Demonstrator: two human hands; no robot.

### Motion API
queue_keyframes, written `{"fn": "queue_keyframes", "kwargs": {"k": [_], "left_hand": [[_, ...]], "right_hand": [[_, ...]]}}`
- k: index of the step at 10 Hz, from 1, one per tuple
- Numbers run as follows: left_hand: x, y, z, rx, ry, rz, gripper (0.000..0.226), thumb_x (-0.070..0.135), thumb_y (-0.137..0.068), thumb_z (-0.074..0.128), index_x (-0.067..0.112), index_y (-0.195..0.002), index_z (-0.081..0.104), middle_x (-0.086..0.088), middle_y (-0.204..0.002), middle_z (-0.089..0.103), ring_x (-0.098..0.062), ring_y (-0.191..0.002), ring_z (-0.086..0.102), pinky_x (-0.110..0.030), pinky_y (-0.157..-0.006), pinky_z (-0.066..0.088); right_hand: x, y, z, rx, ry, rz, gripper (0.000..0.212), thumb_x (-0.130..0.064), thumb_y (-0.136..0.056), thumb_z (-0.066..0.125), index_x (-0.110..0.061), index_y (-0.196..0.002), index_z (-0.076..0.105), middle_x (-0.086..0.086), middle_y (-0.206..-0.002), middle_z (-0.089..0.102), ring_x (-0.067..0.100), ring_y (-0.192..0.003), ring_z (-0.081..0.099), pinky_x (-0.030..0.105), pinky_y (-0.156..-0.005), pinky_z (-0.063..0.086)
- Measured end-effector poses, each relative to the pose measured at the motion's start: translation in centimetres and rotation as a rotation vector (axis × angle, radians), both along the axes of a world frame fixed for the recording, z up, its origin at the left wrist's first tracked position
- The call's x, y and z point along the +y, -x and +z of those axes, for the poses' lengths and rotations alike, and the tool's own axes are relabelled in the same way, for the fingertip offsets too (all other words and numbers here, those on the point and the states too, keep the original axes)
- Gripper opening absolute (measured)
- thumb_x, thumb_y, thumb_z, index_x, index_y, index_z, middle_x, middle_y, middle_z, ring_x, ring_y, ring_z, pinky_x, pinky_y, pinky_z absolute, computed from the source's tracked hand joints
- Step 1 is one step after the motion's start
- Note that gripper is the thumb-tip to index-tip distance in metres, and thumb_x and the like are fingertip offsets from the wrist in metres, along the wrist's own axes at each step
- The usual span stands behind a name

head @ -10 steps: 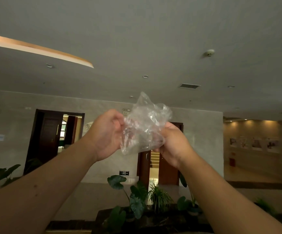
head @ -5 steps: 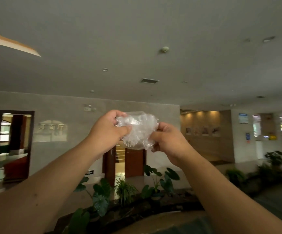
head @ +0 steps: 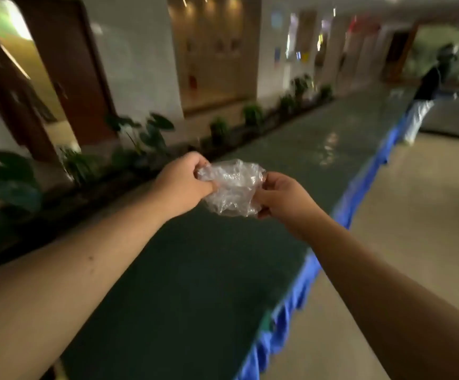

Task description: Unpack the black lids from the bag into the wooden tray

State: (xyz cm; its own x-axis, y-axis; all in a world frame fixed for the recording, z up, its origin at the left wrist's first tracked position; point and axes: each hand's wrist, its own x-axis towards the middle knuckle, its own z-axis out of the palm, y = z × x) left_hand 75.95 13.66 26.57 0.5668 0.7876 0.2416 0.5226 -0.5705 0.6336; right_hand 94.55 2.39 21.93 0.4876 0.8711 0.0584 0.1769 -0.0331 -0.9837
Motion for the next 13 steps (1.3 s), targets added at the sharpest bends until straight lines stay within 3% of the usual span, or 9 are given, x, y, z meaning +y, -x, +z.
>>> {"fn": "queue_keyframes", "kwargs": {"k": [1, 2, 3, 4, 5, 6, 8, 10, 13], "left_hand": [[-0.6, -4.2, -13.1, 0.149, 0.119, -0.043, 0.029, 0.041, -0.083, 0.084, 0.039, -0.087, 0.056, 0.016, -0.087, 0.068, -0.003, -0.075, 0.064, -0.026, -0.056, 0.046], [-2.3, -5.7, -26.5, 0.292, 0.258, -0.128, 0.044, 0.068, -0.068, 0.078, 0.040, -0.097, 0.061, 0.019, -0.097, 0.071, -0.009, -0.086, 0.069, -0.031, -0.067, 0.053], [-4.3, -5.2, -39.0, 0.457, 0.317, -0.225, 0.096, 0.092, -0.055, 0.067, 0.038, -0.133, 0.060, 0.007, -0.134, 0.063, -0.020, -0.122, 0.060, -0.041, -0.099, 0.054], [-6.7, -3.8, -48.6, 0.607, 0.101, -0.259, 0.104, 0.094, -0.060, 0.057, 0.025, -0.139, 0.061, -0.008, -0.143, 0.059, -0.037, -0.128, 0.053, -0.050, -0.103, 0.048], [-9.0, -2.9, -54.4, 0.605, -0.135, -0.193, 0.098, 0.081, -0.065, 0.066, 0.015, -0.138, 0.063, -0.020, -0.146, 0.056, -0.047, -0.128, 0.051, -0.057, -0.102, 0.039], [-8.8, -3.1, -56.5, 0.515, -0.256, -0.143, 0.088, 0.072, -0.069, 0.070, 0.017, -0.137, 0.061, -0.019, -0.146, 0.055, -0.047, -0.131, 0.049, -0.058, -0.101, 0.036], [-8.8, -2.8, -57.4, 0.479, -0.331, -0.119, 0.085, 0.070, -0.074, 0.069, 0.015, -0.139, 0.060, -0.019, -0.149, 0.055, -0.048, -0.133, 0.048, -0.059, -0.100, 0.037], [-8.7, -2.7, -57.4, 0.473, -0.362, -0.118, 0.084, 0.070, -0.076, 0.068, 0.014, -0.139, 0.060, -0.020, -0.149, 0.055, -0.048, -0.132, 0.048, -0.059, -0.100, 0.037], [-8.7, -2.7, -57.3, 0.451, -0.368, -0.125, 0.082, 0.070, -0.077, 0.067, 0.016, -0.139, 0.060, -0.018, -0.148, 0.056, -0.047, -0.131, 0.048, -0.059, -0.099, 0.038]], "right_hand": [[-2.7, -3.0, -12.7, 0.055, 0.176, -0.111, 0.019, 0.004, -0.081, 0.071, 0.002, -0.100, 0.072, 0.009, -0.077, 0.071, 0.025, -0.065, 0.067, 0.035, -0.058, 0.061], [-6.1, -4.2, -25.2, 0.116, 0.349, -0.222, 0.014, 0.009, -0.080, 0.066, 0.001, -0.092, 0.070, 0.009, -0.071, 0.066, 0.020, -0.057, 0.062, 0.033, -0.054, 0.059], [-9.7, -4.0, -36.3, 0.153, 0.491, -0.355, 0.014, 0.004, -0.083, 0.063, -0.010, -0.079, 0.066, 0.002, -0.061, 0.063, 0.016, -0.046, 0.057, 0.034, -0.052, 0.055], [-13.0, -3.1, -45.7, 0.131, 0.600, -0.475, 0.015, -0.001, -0.081, 0.062, -0.015, -0.075, 0.061, 0.003, -0.059, 0.062, 0.025, -0.050, 0.058, 0.046, -0.059, 0.056], [-15.3, -1.7, -52.9, 0.041, 0.675, -0.519, 0.004, -0.012, -0.075, 0.062, -0.014, -0.078, 0.061, 0.008, -0.066, 0.065, 0.029, -0.060, 0.063, 0.041, -0.055, 0.054], [-16.2, -0.4, -58.6, -0.002, 0.778, -0.515, 0.006, -0.017, -0.075, 0.058, -0.022, -0.079, 0.056, -0.005, -0.064, 0.060, 0.007, -0.055, 0.055, 0.026, -0.047, 0.039], [-18.4, 2.0, -67.3, 0.075, 1.145, -0.413, 0.020, -0.012, -0.090, 0.055, -0.016, -0.105, 0.042, 0.013, -0.104, 0.066, 0.038, -0.088, 0.063, 0.039, -0.065, 0.046], [-20.7, 3.8, -71.4, 0.033, 1.274, -0.375, 0.055, -0.032, -0.094, 0.072, -0.011, -0.137, 0.045, 0.014, -0.137, 0.055, 0.039, -0.112, 0.064, 0.043, -0.077, 0.053], [-21.6, 3.6, -70.6, -0.082, 1.275, -0.311, 0.064, -0.041, -0.092, 0.072, -0.014, -0.142, 0.045, 0.013, -0.138, 0.052, 0.041, -0.123, 0.055, 0.048, -0.096, 0.050]]}}
